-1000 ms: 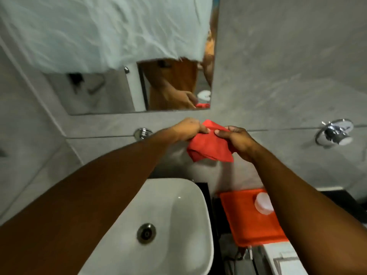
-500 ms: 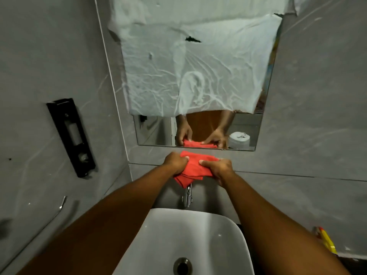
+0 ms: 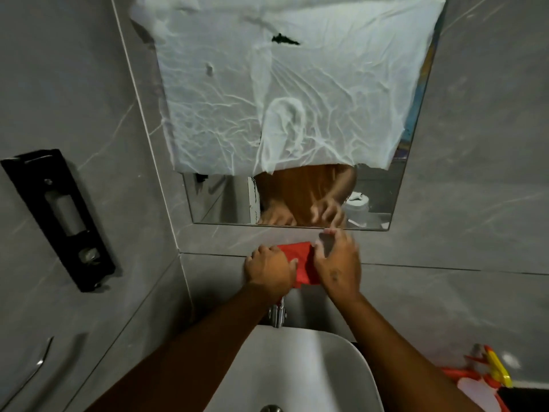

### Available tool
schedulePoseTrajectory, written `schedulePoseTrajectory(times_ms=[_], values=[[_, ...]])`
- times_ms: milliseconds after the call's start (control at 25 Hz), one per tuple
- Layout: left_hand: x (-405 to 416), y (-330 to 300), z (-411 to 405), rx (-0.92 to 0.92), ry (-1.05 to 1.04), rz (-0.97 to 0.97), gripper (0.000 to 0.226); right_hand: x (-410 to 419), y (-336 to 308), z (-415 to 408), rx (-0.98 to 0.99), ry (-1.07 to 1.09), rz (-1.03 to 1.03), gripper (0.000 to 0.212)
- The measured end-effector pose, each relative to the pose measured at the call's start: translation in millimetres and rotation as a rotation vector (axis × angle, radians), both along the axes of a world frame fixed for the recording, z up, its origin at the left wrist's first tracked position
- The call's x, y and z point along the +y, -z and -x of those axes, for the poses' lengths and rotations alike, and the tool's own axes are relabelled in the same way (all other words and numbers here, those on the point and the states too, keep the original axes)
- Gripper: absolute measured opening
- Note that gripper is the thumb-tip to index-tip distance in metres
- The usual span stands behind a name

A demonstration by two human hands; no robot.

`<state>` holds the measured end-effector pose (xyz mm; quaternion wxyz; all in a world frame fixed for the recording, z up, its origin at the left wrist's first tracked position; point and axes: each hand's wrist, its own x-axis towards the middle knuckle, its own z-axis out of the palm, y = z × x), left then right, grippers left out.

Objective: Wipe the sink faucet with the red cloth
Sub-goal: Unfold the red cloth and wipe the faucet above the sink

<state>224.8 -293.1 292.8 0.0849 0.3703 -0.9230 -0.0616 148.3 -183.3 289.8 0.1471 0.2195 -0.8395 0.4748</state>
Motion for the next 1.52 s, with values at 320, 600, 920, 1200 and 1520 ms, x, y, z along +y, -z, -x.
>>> schedulePoseTrajectory(times_ms=[320,600,920,1200,1520], values=[[-25.9,-0.8,-0.4,0.342,-0.063,-1.197,0.028,28.7,22.3,105.0,0.918,0.141,-0.400,0.074],[-7.3,3.4,51.9,-0.321,-0.006,-0.531,0.047,13.7,32.3,119.1,1.045,0.171,-0.276,0.080],[33.5,13.7,74.2,-0.630,-0.063,0.138,0.068,17.1,31.2,117.5,1.011,0.137,-0.281,0.080],[-37.2,3.3,24.0,0.338,-0.083,-0.932,0.020,21.2,30.0,118.2,1.001,0.129,-0.337,0.079],[-50.2,43.7,-2.4,0.656,-0.194,-1.923,0.050,18.3,31.2,119.5,1.015,0.176,-0.361,0.079]])
